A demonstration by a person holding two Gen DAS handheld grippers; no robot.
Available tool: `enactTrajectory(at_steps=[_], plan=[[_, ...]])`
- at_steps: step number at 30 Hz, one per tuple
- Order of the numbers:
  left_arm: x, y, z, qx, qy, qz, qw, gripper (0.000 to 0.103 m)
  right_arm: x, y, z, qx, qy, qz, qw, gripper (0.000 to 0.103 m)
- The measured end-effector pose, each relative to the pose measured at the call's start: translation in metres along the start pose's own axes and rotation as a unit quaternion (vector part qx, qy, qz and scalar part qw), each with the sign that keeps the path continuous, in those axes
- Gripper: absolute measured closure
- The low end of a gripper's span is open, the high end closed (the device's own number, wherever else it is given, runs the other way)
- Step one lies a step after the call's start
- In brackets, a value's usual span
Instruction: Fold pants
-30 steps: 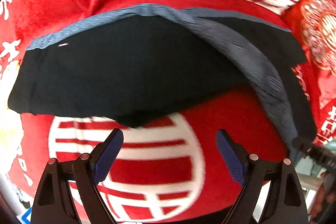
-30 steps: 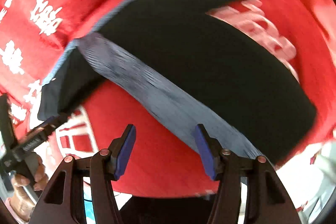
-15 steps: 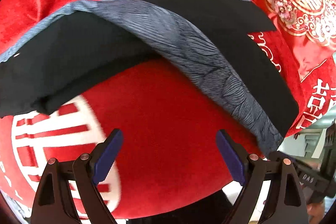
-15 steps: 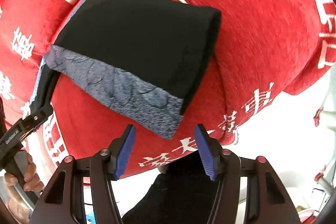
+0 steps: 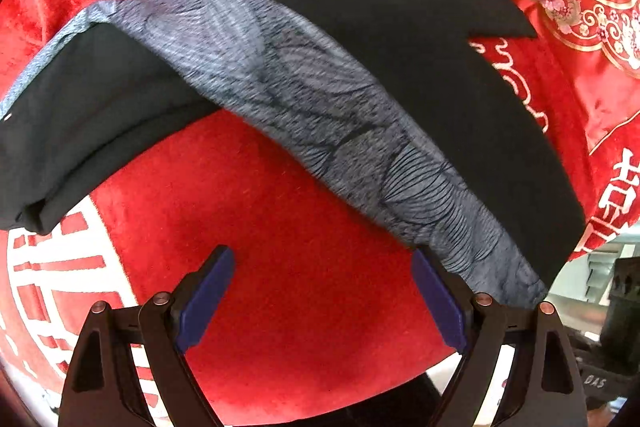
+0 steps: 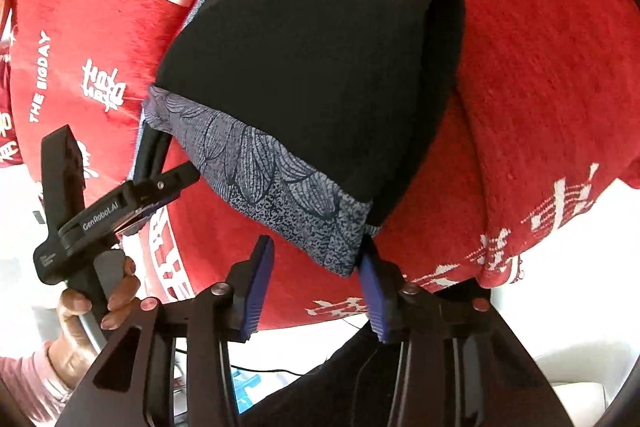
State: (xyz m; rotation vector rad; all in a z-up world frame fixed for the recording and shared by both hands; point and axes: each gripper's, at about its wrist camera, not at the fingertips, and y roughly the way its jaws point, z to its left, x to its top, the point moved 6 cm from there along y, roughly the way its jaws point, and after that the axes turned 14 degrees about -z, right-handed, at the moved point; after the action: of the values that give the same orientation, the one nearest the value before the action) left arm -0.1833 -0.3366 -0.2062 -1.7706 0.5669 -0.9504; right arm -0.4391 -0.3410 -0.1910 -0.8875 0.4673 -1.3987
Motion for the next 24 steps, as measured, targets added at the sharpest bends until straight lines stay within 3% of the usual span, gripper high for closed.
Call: enactTrajectory(at_steps=[4,6,11,12,13,14,15,16,17,20,24], plan=[[0.008,0.000,-0.016,-0.050,-0.045,0.012,0.9976,0.013,0.002,-0.001,-0.006,0.021,0.028,0.012,0.999,0.058],[0.011,0.004,-0.025,-0.067,-0.063,0.021,0.9955,0.013,0.005,-0.004,-0.004,0.040,0.042,0.013,0.998,0.064],[0.009,0.012,-0.035,-0.081,-0.099,0.038,0.9911,0.013,0.015,-0.007,0.003,0.064,0.057,0.013,0.996,0.064],[0.010,0.014,-0.040,-0.077,-0.094,0.038,0.9919,0.013,0.015,-0.004,0.003,0.062,0.056,0.017,0.996,0.068],[0.010,0.012,-0.040,-0.074,-0.089,0.037,0.9926,0.013,0.015,-0.001,0.003,0.055,0.058,0.026,0.996,0.090],[0.009,0.012,-0.041,-0.074,-0.082,0.036,0.9933,0.016,0.014,0.001,0.003,0.048,0.057,0.035,0.997,0.092],[0.012,0.012,-0.044,-0.079,-0.075,0.034,0.9935,0.037,0.016,0.001,0.006,0.041,0.054,0.038,0.997,0.092],[0.014,0.012,-0.047,-0.087,-0.070,0.036,0.9931,0.065,0.018,-0.003,0.011,0.040,0.047,0.035,0.998,0.093],[0.016,0.014,-0.053,-0.098,-0.067,0.045,0.9919,0.072,0.021,-0.010,0.017,0.039,0.036,0.030,0.998,0.094],[0.022,0.011,-0.059,-0.111,-0.075,0.044,0.9900,0.074,0.041,-0.029,0.042,0.042,-0.002,0.010,0.999,0.098],[0.064,-0.003,-0.069,-0.115,-0.073,0.001,0.9907,0.074,0.103,-0.050,0.079,0.035,-0.076,-0.038,0.996,0.100]])
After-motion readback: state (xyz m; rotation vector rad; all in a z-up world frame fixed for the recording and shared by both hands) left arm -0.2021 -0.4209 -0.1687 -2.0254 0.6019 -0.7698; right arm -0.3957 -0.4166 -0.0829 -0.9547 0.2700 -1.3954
